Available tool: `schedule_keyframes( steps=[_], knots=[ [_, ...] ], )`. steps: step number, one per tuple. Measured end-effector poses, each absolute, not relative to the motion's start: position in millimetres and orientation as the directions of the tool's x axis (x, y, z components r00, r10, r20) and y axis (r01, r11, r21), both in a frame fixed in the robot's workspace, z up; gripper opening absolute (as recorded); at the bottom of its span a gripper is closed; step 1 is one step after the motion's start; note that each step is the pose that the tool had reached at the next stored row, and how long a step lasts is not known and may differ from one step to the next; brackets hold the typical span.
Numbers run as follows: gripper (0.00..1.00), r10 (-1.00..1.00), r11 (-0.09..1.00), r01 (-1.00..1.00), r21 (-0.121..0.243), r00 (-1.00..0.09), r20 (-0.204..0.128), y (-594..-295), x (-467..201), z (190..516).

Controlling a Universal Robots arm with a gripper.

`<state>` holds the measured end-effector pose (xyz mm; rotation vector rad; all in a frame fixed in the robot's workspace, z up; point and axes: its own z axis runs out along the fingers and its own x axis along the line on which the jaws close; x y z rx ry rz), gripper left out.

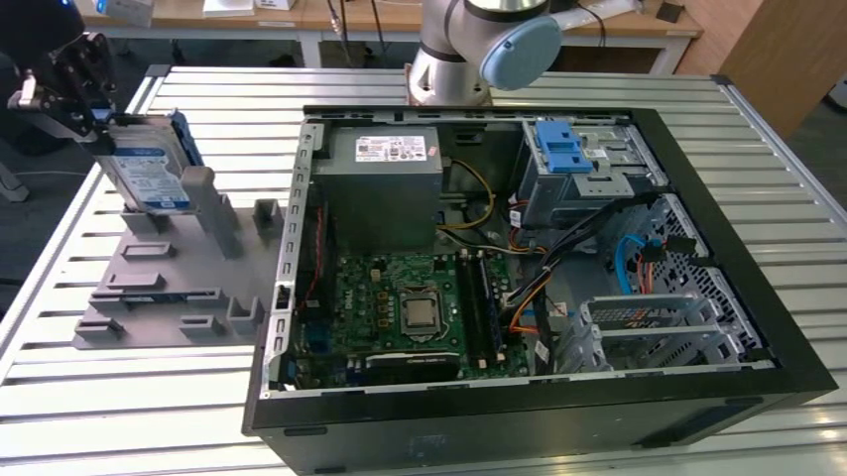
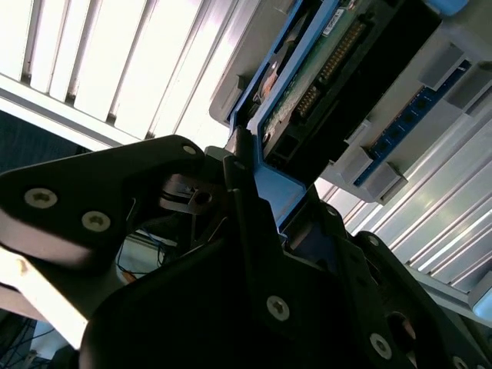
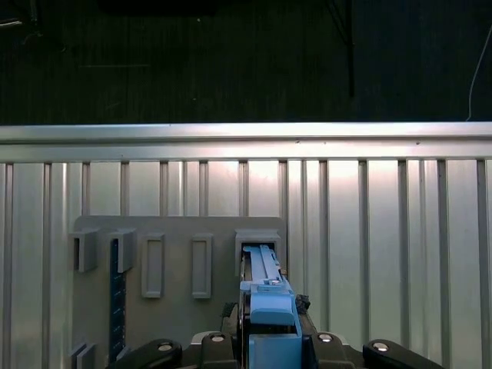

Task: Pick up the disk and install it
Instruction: 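Pick up the disk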

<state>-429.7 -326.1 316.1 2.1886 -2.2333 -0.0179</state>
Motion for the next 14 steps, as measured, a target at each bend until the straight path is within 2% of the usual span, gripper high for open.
schedule_keyframes(
  steps=[14],
  knots=[
    [0.36,-1.000,0.020,-1.000,0.018,-0.020,0.002,-326,-430,327]
  ],
)
